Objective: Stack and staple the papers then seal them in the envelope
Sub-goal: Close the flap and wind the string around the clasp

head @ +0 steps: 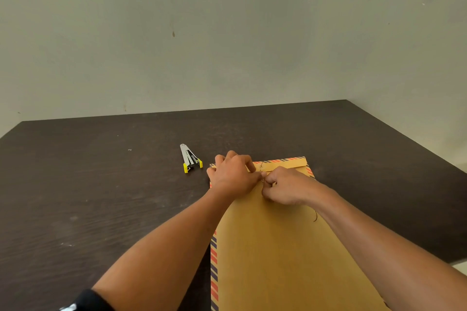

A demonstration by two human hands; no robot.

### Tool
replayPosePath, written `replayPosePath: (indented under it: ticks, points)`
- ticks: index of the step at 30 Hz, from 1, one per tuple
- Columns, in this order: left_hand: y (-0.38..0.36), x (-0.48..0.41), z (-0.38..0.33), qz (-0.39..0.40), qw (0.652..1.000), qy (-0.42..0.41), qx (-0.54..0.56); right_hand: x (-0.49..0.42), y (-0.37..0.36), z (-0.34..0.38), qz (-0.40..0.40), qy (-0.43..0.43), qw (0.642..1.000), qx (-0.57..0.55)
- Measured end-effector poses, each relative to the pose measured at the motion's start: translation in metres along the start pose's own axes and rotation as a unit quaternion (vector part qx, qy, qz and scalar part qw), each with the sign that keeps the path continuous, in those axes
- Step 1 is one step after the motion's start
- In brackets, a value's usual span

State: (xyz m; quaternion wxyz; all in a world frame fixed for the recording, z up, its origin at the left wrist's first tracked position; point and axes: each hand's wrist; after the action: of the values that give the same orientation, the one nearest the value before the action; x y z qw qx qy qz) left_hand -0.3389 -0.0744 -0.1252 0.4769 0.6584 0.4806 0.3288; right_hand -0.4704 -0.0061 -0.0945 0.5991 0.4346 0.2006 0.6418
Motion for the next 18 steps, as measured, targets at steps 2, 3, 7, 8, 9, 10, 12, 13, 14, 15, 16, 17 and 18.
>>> replayPosePath:
  ticks: [2,3,7,8,9,10,12,13,14,15,16,17,18]
  points:
    - [0.0,0.0,0.0,-0.003,1.0,0.0,0.001,-0.001,-0.003,-0.002,-0.001,0.006,1.0,-0.003]
    - [-0.001,-0.001,0.001,-0.001,1.0,-0.001,0.002,-0.002,-0.004,-0.003,-0.006,0.003,1.0,-0.006]
    - [0.0,-0.002,0.004,0.012,1.0,-0.009,0.004,-0.007,-0.001,-0.01,-0.023,-0.042,0.998,-0.035]
    - [0.0,-0.002,0.004,0.012,1.0,-0.01,0.004,-0.007,0.003,-0.013,-0.023,-0.059,0.997,-0.041]
    - [0.0,-0.002,0.005,0.012,1.0,-0.011,0.005,-0.007,0.007,-0.015,-0.023,-0.078,0.995,-0.05]
    - [0.0,-0.001,0.005,0.011,1.0,-0.012,0.005,-0.007,0.011,-0.017,-0.024,-0.1,0.993,-0.063]
    - [0.0,-0.001,0.006,0.011,1.0,-0.013,0.007,-0.008,0.02,-0.022,-0.025,-0.14,0.985,-0.093]
    - [0.0,-0.001,0.007,0.012,1.0,-0.014,0.007,-0.009,0.025,-0.023,-0.021,-0.155,0.982,-0.106]
    - [0.001,-0.001,0.007,0.013,1.0,-0.015,0.006,-0.01,0.029,-0.024,-0.016,-0.166,0.979,-0.116]
    - [0.001,-0.001,0.008,0.015,1.0,-0.018,0.006,-0.012,0.032,-0.024,-0.013,-0.171,0.978,-0.121]
    - [0.002,-0.001,0.008,0.017,1.0,-0.02,0.006,-0.014,0.036,-0.023,-0.011,-0.174,0.977,-0.125]
    - [0.003,-0.002,0.009,0.019,1.0,-0.023,0.007,-0.017,0.038,-0.021,-0.014,-0.175,0.976,-0.128]
    - [0.003,-0.002,0.01,0.022,0.999,-0.026,0.008,-0.02,0.041,-0.019,-0.019,-0.173,0.976,-0.131]
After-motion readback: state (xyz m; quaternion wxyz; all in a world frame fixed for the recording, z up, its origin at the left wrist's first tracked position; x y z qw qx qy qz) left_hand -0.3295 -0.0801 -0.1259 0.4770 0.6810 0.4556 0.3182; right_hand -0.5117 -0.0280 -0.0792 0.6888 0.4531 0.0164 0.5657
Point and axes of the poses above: each hand's wrist, its own x-axis away from the middle knuckle, its own y-axis out of the back of the hand, z = x × y, and after that the axes turned 11 degrees about -x, right-handed
